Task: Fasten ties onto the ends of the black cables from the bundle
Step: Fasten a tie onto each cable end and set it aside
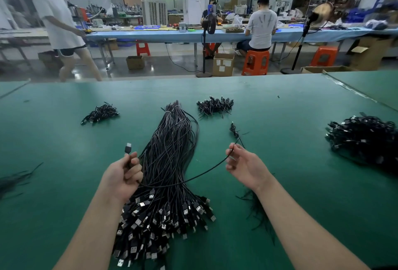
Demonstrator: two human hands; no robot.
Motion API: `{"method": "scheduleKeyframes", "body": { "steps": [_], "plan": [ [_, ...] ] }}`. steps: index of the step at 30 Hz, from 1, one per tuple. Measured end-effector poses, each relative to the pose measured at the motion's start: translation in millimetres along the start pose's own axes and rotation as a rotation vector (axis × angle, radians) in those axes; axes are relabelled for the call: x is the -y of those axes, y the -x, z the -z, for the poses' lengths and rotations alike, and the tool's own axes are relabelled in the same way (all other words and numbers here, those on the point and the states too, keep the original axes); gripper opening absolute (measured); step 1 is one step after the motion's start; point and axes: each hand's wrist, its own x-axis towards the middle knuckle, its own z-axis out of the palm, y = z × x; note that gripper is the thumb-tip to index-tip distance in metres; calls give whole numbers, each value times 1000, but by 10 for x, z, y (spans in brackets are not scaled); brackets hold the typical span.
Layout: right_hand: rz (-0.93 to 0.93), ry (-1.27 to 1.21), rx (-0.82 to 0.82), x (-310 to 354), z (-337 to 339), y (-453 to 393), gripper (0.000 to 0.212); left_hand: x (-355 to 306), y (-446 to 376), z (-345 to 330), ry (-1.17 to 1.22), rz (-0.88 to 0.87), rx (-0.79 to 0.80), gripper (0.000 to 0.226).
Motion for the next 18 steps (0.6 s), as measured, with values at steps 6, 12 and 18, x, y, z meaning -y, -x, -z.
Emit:
{"method": "scheduleKeyframes", "body": {
  "steps": [6, 12, 18],
  "plan": [
    [-51, 247, -37, 47, -160, -62, 12, 127, -56, 100, -24, 23, -56, 29],
    [-185, 608, -223, -102, -292, -190, 36, 326, -47, -2, -81, 36, -39, 29],
    [-2, 1285, -297, -243, -342, -262, 56, 440, -61, -110, -144, -29, 17, 26]
  ]
}}
